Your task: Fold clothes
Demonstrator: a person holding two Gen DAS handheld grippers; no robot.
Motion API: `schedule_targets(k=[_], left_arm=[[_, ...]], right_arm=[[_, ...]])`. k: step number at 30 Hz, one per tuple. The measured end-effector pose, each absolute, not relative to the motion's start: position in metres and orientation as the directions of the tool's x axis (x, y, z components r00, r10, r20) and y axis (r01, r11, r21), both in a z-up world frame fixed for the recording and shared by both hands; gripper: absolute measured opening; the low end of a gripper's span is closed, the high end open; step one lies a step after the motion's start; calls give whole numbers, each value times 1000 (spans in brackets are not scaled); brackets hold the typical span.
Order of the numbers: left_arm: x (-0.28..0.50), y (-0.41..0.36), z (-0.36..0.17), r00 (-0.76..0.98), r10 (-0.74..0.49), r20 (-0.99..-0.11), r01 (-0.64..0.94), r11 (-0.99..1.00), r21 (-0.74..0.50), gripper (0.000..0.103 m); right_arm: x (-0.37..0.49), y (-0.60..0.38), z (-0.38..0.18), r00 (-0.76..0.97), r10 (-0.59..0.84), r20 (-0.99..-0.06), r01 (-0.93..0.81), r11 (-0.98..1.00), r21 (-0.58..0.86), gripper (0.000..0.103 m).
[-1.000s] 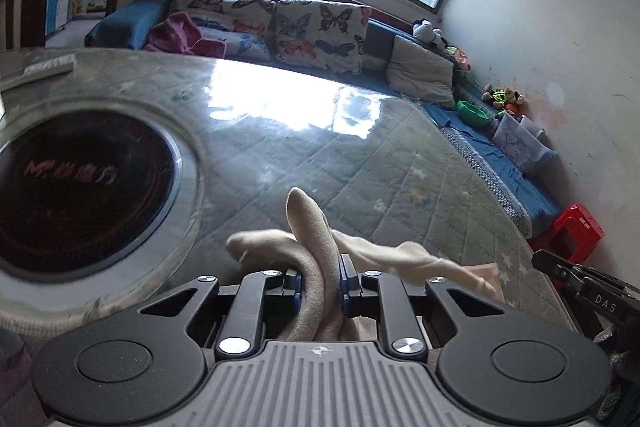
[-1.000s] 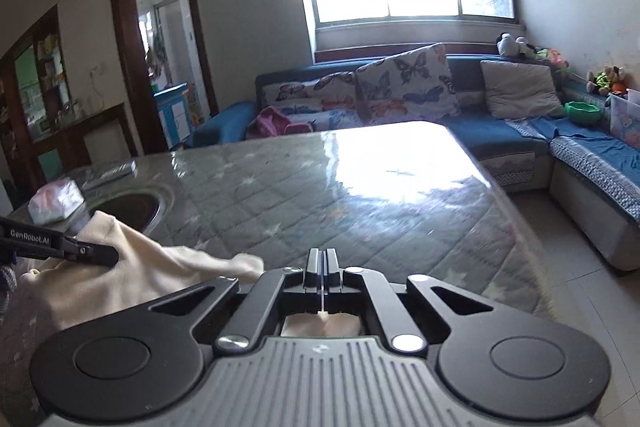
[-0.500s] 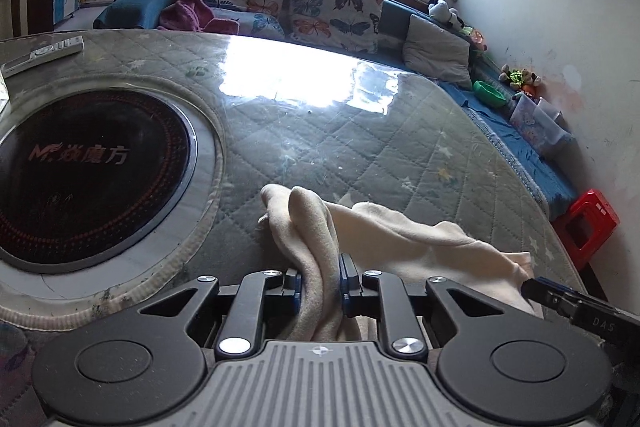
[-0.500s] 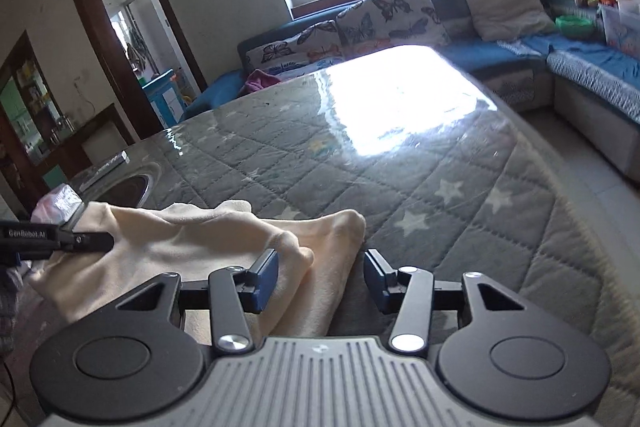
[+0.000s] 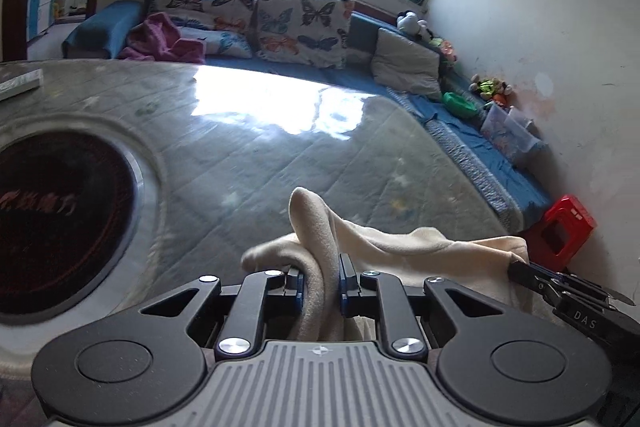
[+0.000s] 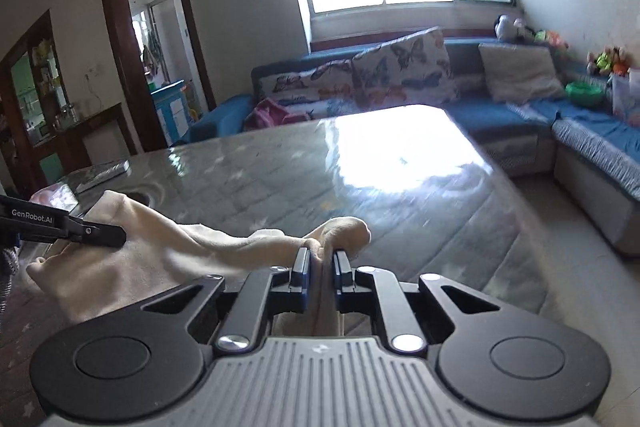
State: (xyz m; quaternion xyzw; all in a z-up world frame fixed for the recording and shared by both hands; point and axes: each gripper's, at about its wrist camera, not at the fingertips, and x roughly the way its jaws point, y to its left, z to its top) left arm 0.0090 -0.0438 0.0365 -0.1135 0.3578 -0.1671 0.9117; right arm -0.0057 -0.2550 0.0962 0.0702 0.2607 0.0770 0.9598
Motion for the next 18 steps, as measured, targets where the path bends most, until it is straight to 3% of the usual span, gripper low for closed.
schedule_targets(k=[8,15,18], left_arm=[[46,-107,41,656,-478,-584,312,877,-367,17],[82,-134,-8,523,-483,-702,270,875,-401,17],[84,-127,-17,494,-498,-713,275,867,-415,17]], right_arm=[[23,-295,119,877,46,-478,-25,998,50,10],[54,-325,87,817,-34,-575,43,999,3,10],[57,-334,69,788,-46,-613,63,998,6,10]])
